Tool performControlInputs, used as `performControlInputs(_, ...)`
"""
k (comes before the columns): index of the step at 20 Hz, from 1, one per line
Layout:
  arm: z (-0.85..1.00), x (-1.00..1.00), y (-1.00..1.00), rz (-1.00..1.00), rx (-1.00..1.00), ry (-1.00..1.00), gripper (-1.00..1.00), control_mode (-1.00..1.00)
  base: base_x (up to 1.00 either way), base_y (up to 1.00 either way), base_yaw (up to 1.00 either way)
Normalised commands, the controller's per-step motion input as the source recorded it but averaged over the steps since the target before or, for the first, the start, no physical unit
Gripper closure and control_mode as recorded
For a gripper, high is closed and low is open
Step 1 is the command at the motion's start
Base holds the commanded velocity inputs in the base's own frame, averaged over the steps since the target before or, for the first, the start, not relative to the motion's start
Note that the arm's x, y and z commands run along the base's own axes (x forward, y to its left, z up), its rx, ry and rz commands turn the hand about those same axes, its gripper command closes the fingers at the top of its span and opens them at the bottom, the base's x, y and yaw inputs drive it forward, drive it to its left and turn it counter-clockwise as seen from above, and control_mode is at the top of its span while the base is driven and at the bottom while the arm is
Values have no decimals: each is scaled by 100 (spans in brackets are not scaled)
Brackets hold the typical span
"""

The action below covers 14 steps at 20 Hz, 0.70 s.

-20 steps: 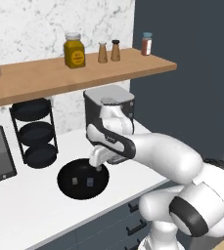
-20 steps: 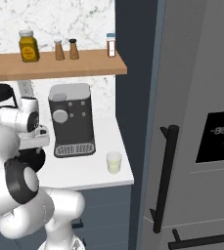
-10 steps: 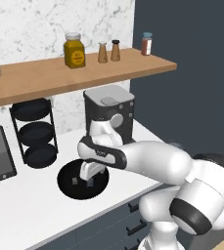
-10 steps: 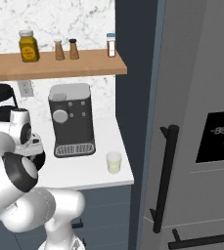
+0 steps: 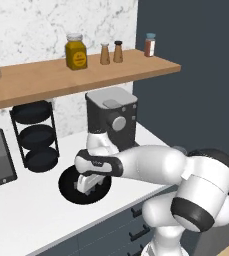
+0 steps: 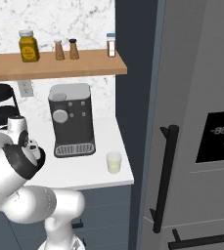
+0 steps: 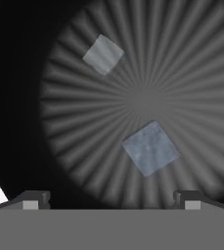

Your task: Grab a lemon wedge from the fridge and one ice cube from the ice bowl, and put them in the glass of lemonade.

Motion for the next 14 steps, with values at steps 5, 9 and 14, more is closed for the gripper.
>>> performControlInputs(5, 0, 0, 0, 0, -1, 1, -100, -100, 0, 0, 0)
performControlInputs(9, -11, 0, 1, 0, 0, 3, -100, -100, 0, 0, 0)
performControlInputs(14, -11, 9, 7, 0, 0, 0, -100, -100, 0, 0, 0)
